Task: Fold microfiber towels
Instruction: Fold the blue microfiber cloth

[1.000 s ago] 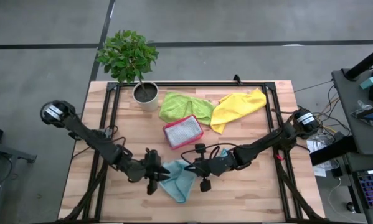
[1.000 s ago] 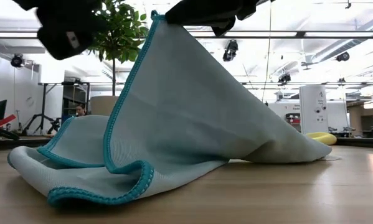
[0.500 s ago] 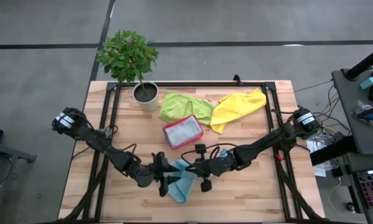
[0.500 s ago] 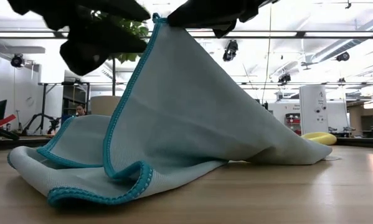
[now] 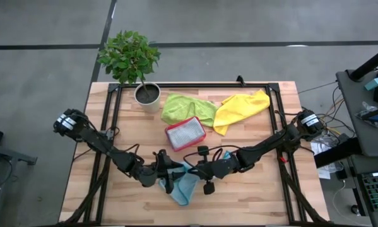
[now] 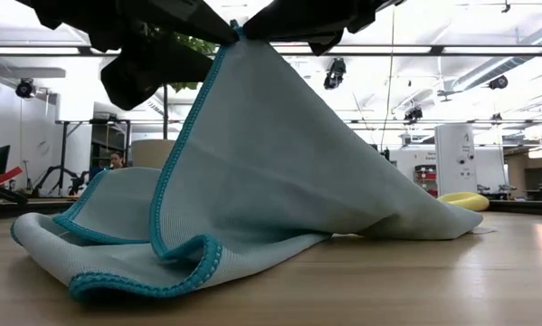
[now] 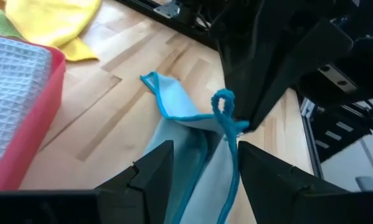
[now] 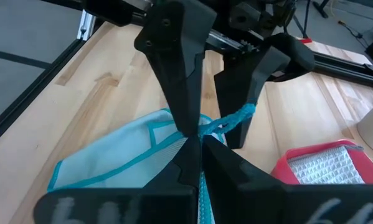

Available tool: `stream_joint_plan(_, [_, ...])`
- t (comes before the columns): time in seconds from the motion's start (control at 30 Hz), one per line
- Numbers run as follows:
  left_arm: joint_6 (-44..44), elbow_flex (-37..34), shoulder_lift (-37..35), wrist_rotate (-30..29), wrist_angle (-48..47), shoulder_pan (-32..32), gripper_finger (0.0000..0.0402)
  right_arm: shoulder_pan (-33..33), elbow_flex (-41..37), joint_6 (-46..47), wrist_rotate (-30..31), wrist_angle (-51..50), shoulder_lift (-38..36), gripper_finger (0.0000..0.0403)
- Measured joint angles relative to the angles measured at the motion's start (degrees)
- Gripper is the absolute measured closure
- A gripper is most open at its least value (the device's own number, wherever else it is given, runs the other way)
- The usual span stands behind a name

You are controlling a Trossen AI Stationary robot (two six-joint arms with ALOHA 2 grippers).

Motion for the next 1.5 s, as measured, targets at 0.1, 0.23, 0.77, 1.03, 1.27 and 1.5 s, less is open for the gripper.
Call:
stream_joint_plan(0.1, [0.0, 0.0, 0.2, 1.7, 0.0, 0.0, 0.0237, -0.1, 0.0, 0.0, 0.0, 0.0, 0.0, 0.0394])
stream_joint_plan(0.23, [0.3, 0.0, 2.1, 2.2, 2.5, 0.1, 0.0237, -0.1, 0.0, 0.0, 0.0, 0.9, 0.0, 0.0394])
stream_joint_plan(0.77, [8.9, 0.1, 6.3, 2.0, 13.0, 1.3, 0.0377, 0.0, 0.0, 0.5, -1.6, 1.7, 0.0, 0.0394])
stream_joint_plan(1.03, [17.9, 0.2, 5.5, 12.6, 12.7, -0.6, 0.0401, 0.1, 0.0, 3.0, -4.5, -0.5, -0.8, 0.0331])
stream_joint_plan(1.27, [21.0, -0.1, 5.5, 16.6, 9.0, -5.4, 0.0401, -0.1, 0.0, 7.8, -10.7, -20.2, -4.6, 0.0251])
stream_joint_plan(1.5, [20.3, -0.1, 5.4, 17.9, 8.9, -8.1, 0.0401, -2.0, -1.7, 13.7, -14.0, -35.9, -4.2, 0.0205])
